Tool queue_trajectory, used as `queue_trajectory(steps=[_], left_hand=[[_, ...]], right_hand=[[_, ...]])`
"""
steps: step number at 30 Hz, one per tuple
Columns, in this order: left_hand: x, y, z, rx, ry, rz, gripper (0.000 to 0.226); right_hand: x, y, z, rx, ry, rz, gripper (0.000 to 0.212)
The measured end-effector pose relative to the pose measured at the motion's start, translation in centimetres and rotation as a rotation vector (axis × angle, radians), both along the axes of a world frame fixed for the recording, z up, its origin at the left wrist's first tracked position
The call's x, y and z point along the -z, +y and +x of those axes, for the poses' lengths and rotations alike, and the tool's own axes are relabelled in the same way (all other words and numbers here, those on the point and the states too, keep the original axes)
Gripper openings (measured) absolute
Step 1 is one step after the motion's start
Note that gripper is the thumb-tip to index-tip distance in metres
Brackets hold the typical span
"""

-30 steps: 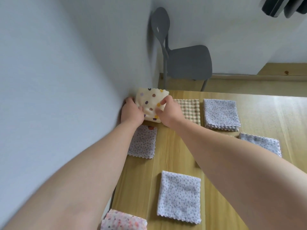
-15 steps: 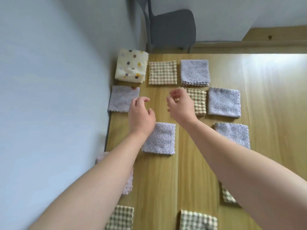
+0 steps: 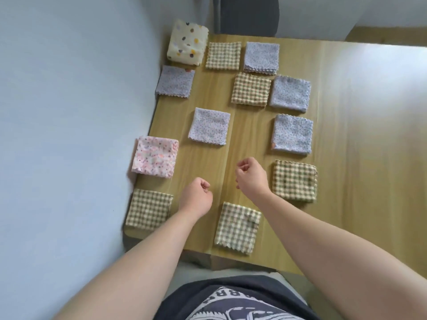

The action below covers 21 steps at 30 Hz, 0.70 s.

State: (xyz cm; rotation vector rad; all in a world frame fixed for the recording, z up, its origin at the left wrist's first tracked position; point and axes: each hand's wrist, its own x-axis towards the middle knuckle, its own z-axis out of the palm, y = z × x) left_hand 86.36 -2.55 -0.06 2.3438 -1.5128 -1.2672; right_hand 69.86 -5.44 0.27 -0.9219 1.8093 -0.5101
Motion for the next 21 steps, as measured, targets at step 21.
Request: queue_trajectory(steps=[21], left_hand=[[-0.2,10.2,0.4,0.321,0.191,0.22,0.06]], right_hand=[[0.5,16.9,0.1,0.354,-0.007,0.47,0.027]])
